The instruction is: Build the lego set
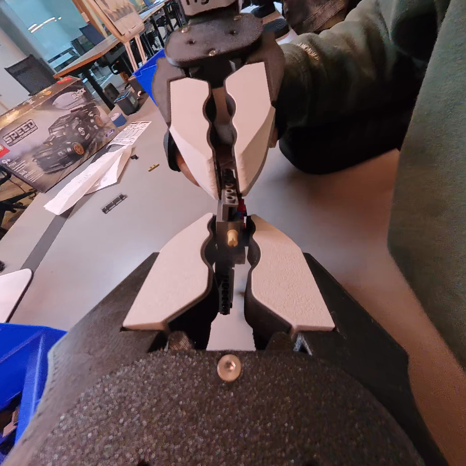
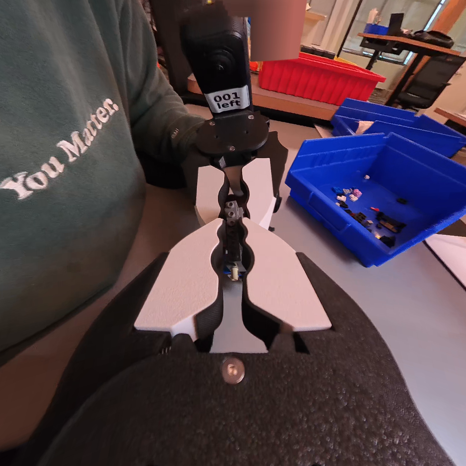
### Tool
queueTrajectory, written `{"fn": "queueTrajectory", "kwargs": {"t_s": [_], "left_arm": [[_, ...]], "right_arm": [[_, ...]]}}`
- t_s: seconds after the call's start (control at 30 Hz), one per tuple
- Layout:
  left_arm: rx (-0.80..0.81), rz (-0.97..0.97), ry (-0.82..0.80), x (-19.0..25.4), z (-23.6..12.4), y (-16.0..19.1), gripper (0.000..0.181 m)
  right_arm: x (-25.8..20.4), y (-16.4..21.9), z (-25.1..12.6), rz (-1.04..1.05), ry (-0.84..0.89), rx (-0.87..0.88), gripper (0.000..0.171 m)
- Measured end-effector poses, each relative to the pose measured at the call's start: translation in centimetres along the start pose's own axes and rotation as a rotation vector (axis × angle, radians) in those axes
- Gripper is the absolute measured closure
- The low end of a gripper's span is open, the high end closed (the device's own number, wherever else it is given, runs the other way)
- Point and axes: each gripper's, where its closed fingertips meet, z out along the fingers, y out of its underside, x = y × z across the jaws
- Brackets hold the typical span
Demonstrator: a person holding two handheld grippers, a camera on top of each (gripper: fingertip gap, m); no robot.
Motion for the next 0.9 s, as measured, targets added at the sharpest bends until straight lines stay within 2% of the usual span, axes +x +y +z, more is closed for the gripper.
{"fn": "queueTrajectory", "kwargs": {"t_s": [0.07, 0.13, 0.37, 0.43, 0.57, 0.63, 0.77, 0.9], "left_arm": [[-0.01, -0.02, -0.001, -0.2, 0.0, 0.2, 0.16], [-0.016, -0.083, 0.026, -0.2, -0.1, 0.4, 0.16], [0.05, -0.664, 0.246, -0.8, -0.3, 0.1, 0.16], [0.068, -0.783, 0.284, -1.0, -0.4, 0.5, 0.16], [0.091, -0.863, 0.321, -1.2, -0.4, 0.8, 0.16], [0.092, -0.887, 0.332, -1.2, -0.3, 1.1, 0.159], [0.086, -0.876, 0.329, -1.2, 0.0, 1.8, 0.161], [0.039, -0.768, 0.296, -0.9, 0.2, 2.8, 0.154]], "right_arm": [[0.3, 0.1, 0.2, 0.005, 0.021, -0.017, 0.161], [0.7, 0.3, 0.3, 0.1, 0.018, -0.022, 0.162], [3.5, 0.7, 0.6, 0.842, -0.165, 0.182, 0.163], [4.1, 1.2, 0.9, 0.995, -0.197, 0.221, 0.162], [4.4, 1.6, 1.1, 1.155, -0.24, 0.264, 0.163], [4.5, 2.1, 1.2, 1.168, -0.229, 0.255, 0.162], [4.6, 2.9, 1.2, 1.163, -0.219, 0.228, 0.162], [5.1, 3.6, 1.0, 1.179, -0.184, 0.215, 0.163]]}}
